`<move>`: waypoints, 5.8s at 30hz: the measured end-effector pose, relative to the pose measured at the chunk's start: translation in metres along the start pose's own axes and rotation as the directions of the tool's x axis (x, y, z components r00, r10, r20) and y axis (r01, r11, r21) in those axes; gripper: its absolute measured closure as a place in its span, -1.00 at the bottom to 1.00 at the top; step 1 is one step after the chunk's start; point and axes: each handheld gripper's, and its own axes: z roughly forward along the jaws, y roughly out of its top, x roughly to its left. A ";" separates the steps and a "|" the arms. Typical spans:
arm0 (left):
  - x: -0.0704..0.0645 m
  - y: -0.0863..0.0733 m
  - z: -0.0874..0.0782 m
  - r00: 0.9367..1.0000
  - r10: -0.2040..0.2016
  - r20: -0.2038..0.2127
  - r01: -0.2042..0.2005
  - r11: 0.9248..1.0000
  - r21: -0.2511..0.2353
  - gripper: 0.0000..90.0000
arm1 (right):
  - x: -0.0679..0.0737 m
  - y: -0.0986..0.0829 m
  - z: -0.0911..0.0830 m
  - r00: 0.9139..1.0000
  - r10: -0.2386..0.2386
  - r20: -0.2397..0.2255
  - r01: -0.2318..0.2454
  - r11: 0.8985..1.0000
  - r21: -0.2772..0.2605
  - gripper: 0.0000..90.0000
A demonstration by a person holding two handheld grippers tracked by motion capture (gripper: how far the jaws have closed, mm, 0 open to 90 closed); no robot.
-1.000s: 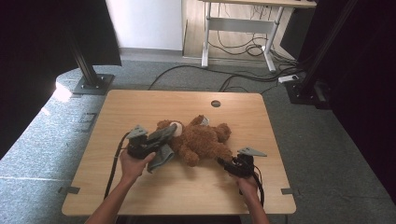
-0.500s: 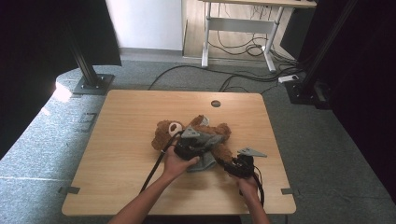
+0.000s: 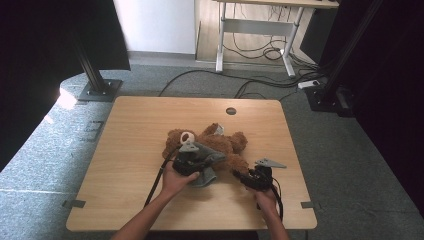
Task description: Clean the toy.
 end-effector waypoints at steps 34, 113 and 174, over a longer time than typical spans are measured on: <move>0.085 -0.036 -0.063 0.972 -0.216 -0.097 0.209 0.975 -0.071 0.67 | 0.005 0.018 -0.023 0.998 -0.056 0.013 0.057 0.995 -0.082 -0.14; 0.035 -0.007 -0.075 0.992 -0.128 -0.004 0.127 0.985 -0.119 0.69 | 0.042 -0.001 0.016 0.924 -0.272 -0.268 0.258 0.962 -0.086 0.42; 0.050 -0.008 -0.072 0.969 -0.246 0.027 0.248 0.962 -0.114 0.73 | 0.040 -0.005 0.015 0.934 -0.229 -0.276 0.210 0.973 -0.096 0.37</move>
